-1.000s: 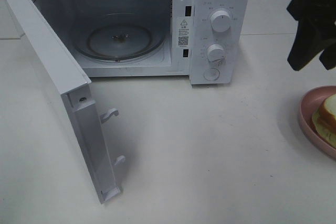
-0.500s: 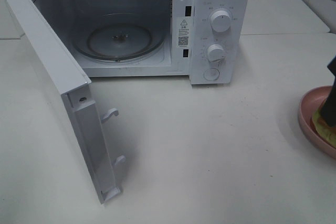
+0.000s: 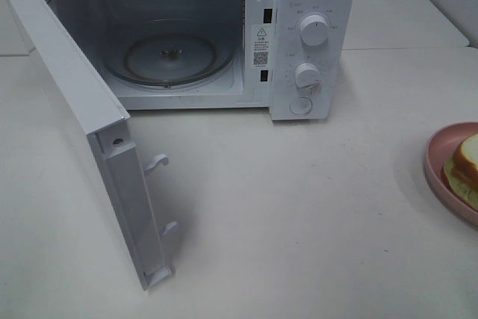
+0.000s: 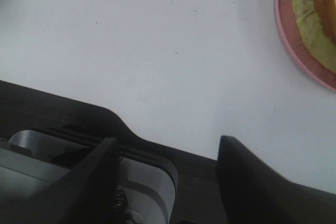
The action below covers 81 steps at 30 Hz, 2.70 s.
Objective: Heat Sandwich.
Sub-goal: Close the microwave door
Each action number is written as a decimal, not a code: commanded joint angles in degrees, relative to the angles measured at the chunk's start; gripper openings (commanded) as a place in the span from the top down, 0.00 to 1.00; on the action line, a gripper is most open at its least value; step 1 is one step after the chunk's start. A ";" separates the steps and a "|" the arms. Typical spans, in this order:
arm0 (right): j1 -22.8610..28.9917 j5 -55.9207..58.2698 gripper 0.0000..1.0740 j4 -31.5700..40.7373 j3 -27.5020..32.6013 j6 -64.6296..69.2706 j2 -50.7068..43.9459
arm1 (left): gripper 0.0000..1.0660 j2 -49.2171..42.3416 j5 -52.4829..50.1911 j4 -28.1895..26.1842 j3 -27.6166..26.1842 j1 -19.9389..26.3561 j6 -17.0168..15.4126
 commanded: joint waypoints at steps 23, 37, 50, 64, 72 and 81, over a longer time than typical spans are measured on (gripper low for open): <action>0.06 -0.57 0.49 -4.07 8.42 1.55 -34.66 | 0.38 -0.92 -0.46 -0.11 0.17 -0.11 -0.06; -0.11 -0.57 0.49 -4.01 8.42 1.55 -45.61 | 0.38 -0.92 -0.46 -0.11 0.17 -0.11 -0.06; -6.47 -0.57 0.49 -3.84 8.42 1.55 -45.44 | 0.38 -0.69 -0.46 -0.17 0.17 -0.11 0.06; -7.45 -0.57 0.49 -3.84 8.42 1.55 -45.44 | 0.38 -0.69 -0.46 -0.17 0.17 -0.11 0.06; -7.45 -0.57 0.48 -3.67 8.42 1.55 -45.44 | 0.38 -0.69 -0.46 -0.17 0.17 -0.11 0.06; -7.45 -0.57 0.10 -5.84 8.42 5.79 -45.44 | 0.38 -0.69 -0.46 -0.17 0.17 -0.11 0.06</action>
